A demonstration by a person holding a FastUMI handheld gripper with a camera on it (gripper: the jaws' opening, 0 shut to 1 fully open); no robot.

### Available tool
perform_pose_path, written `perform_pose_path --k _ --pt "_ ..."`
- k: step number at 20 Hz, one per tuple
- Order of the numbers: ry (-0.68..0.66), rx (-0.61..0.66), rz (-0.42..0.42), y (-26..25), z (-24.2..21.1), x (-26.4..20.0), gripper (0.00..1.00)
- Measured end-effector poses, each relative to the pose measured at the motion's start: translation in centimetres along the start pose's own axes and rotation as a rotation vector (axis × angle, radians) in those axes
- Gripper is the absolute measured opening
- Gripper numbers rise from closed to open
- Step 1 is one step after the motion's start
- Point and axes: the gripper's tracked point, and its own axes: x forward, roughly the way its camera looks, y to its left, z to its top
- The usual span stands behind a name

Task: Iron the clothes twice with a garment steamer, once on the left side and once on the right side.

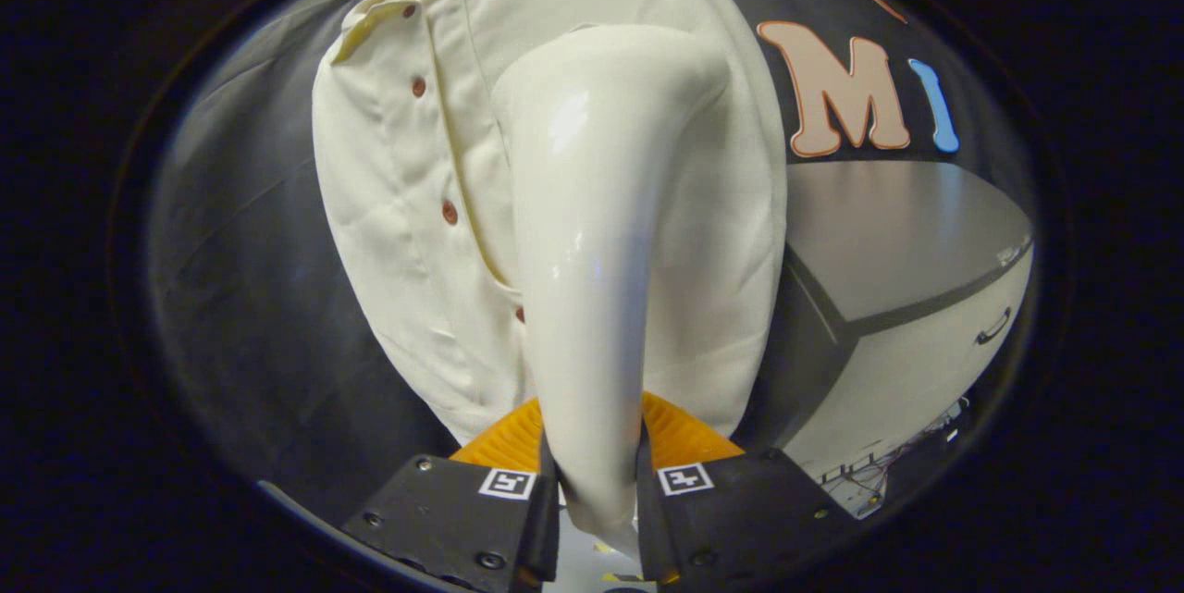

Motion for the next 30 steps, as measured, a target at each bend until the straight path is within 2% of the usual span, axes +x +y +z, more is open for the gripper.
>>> perform_pose_path --k 8,16,24,30 --pt "0.119 0.007 -0.023 -1.5 -6.0 0.4 0.34" --pt "0.203 0.07 -0.059 -2.2 -10.5 -2.1 0.34" --pt "0.165 0.121 -0.128 -1.8 -12.0 -9.7 0.34" --pt "0.043 0.125 -0.127 0.5 -10.2 -19.9 0.34"
